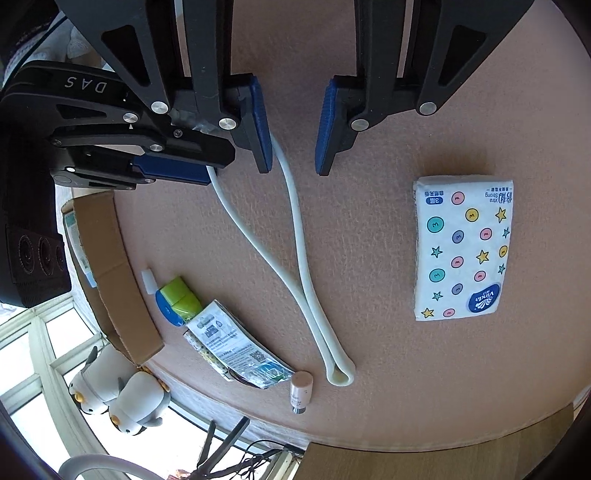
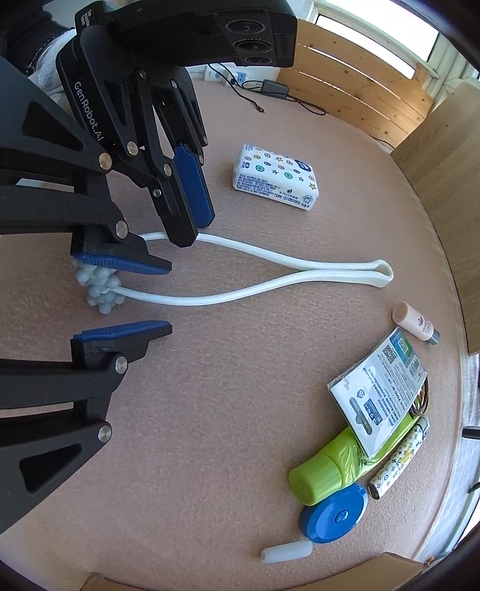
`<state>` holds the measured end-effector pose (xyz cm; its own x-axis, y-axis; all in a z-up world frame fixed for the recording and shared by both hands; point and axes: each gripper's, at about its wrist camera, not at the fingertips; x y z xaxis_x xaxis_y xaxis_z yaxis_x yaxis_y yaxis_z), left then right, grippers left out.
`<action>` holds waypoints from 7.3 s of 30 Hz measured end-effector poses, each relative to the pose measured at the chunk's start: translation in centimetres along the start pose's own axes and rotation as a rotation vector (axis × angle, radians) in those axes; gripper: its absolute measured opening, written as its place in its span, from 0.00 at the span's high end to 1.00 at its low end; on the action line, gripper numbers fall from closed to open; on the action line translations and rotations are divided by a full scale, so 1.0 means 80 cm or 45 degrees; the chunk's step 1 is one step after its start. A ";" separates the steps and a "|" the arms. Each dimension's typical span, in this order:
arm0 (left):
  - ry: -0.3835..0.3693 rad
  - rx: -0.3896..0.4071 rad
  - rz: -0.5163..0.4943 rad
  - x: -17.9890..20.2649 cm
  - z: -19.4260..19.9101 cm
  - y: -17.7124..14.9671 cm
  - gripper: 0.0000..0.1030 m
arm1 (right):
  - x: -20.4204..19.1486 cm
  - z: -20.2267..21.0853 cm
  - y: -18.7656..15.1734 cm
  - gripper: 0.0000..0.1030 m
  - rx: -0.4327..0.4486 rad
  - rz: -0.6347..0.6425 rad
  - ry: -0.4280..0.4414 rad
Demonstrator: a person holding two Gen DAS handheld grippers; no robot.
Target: Organize objects
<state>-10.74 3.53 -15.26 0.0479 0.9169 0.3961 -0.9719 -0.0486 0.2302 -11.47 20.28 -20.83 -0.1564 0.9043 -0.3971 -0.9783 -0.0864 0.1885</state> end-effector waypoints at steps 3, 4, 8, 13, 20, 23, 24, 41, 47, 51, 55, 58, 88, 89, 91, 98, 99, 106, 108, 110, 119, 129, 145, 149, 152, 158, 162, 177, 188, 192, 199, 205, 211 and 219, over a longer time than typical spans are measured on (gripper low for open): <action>-0.023 -0.007 0.011 0.002 -0.005 0.001 0.84 | -0.003 0.000 0.001 0.83 0.006 0.013 -0.011; -0.032 -0.009 0.017 0.002 -0.007 0.001 0.85 | -0.005 0.001 0.001 0.85 0.009 0.023 -0.018; -0.056 -0.009 0.036 0.005 -0.009 0.002 0.86 | -0.010 0.004 -0.002 0.86 0.023 0.060 -0.067; -0.087 0.007 0.043 0.015 -0.004 0.004 0.87 | -0.006 0.017 -0.007 0.87 0.054 0.051 -0.076; -0.125 0.054 0.002 0.047 0.012 0.021 0.86 | 0.012 0.056 -0.010 0.91 0.135 0.011 -0.096; -0.142 0.079 -0.033 0.070 0.018 0.030 0.86 | 0.029 0.079 -0.013 0.92 0.182 -0.024 -0.100; -0.148 0.086 -0.045 0.078 0.019 0.034 0.86 | 0.034 0.088 -0.014 0.92 0.197 -0.032 -0.105; -0.289 0.131 -0.279 0.284 -0.014 0.087 0.86 | 0.171 0.228 -0.035 0.92 0.405 -0.225 -0.239; -0.314 0.072 -0.317 0.349 -0.062 0.096 0.86 | 0.235 0.243 -0.042 0.92 0.420 -0.332 -0.260; -0.299 0.041 -0.349 0.376 -0.087 0.092 0.86 | 0.261 0.247 -0.050 0.92 0.418 -0.371 -0.279; -0.276 0.032 -0.379 0.388 -0.097 0.085 0.86 | 0.272 0.249 -0.054 0.92 0.418 -0.382 -0.295; -0.241 0.043 -0.398 0.388 -0.095 0.083 0.79 | 0.279 0.251 -0.058 0.87 0.430 -0.423 -0.306; 0.028 0.245 0.006 0.011 0.079 0.040 0.56 | 0.087 0.136 0.140 0.55 0.423 -0.118 -0.126; 0.030 0.246 0.016 0.001 0.084 0.037 0.56 | 0.082 0.125 0.152 0.55 0.400 -0.110 -0.122; 0.031 0.248 0.035 -0.013 0.090 0.035 0.56 | 0.077 0.102 0.175 0.55 0.352 -0.103 -0.119; 0.041 0.262 0.082 -0.051 0.109 0.031 0.56 | 0.091 0.029 0.240 0.64 0.231 -0.186 -0.106; 0.044 0.262 0.088 -0.055 0.110 0.030 0.56 | 0.092 0.022 0.244 0.66 0.219 -0.196 -0.100; 0.037 0.248 0.121 -0.077 0.107 0.031 0.56 | 0.091 -0.002 0.239 0.76 0.168 -0.220 -0.098; 0.029 0.242 0.117 -0.075 0.104 0.033 0.56 | 0.085 -0.001 0.229 0.77 0.156 -0.198 -0.063; 0.021 0.237 0.113 -0.072 0.100 0.035 0.56 | 0.078 -0.001 0.217 0.77 0.149 -0.163 -0.061; -0.011 0.215 0.067 -0.047 0.090 0.037 0.56 | 0.058 -0.004 0.126 0.77 0.122 -0.161 0.077; 0.001 0.209 0.083 -0.057 0.087 0.030 0.56 | 0.025 -0.005 0.034 0.78 0.149 -0.169 0.160; 0.034 0.198 0.025 -0.047 0.074 0.042 0.56 | 0.053 0.109 0.002 0.77 0.393 -0.171 -0.079; 0.025 0.143 -0.075 -0.019 0.053 0.041 0.56 | 0.081 0.117 -0.004 0.77 0.399 -0.229 -0.186; 0.025 0.111 -0.157 0.006 0.036 0.037 0.56 | 0.102 0.121 -0.008 0.77 0.402 -0.272 -0.238; 0.010 0.082 -0.199 0.033 0.014 0.038 0.56 | 0.124 0.115 0.006 0.77 0.391 -0.317 -0.275; 0.020 0.075 -0.225 0.040 0.010 0.038 0.56 | 0.132 0.100 0.025 0.77 0.341 -0.331 -0.364; -0.007 0.058 -0.229 0.030 0.004 0.049 0.56 | 0.140 0.058 0.062 0.79 0.167 -0.211 -0.655; 0.015 0.004 -0.286 0.043 -0.032 0.061 0.65 | 0.144 0.065 0.050 0.83 0.189 -0.249 -0.571; 0.023 0.012 -0.275 0.046 -0.040 0.068 0.94 | 0.146 0.069 0.044 0.86 0.200 -0.260 -0.541; 0.001 0.053 -0.238 0.049 -0.030 0.071 0.99 | 0.145 0.085 0.027 0.88 0.251 -0.284 -0.449; -0.029 0.090 -0.232 0.067 -0.011 0.074 0.99 | 0.139 0.112 0.009 0.88 0.313 -0.295 -0.365; -0.078 0.146 -0.266 0.097 0.019 0.079 0.99 | 0.134 0.152 -0.010 0.88 0.394 -0.282 -0.317; -0.141 0.191 -0.351 0.173 0.029 0.093 0.99 | 0.147 0.219 -0.035 0.88 0.520 -0.267 -0.368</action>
<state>-16.80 14.94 -5.98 0.3375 0.8553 0.3932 -0.8745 0.1302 0.4673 -8.22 38.51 -10.25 0.1365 0.9679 -0.2112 -0.8430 0.2255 0.4884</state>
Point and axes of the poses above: each gripper's, at about its wrist camera, not at the fingertips, and z roughly against the way its jaws point, x to its right, y to its top, and after that the axes turned 4 degrees about z, right-handed
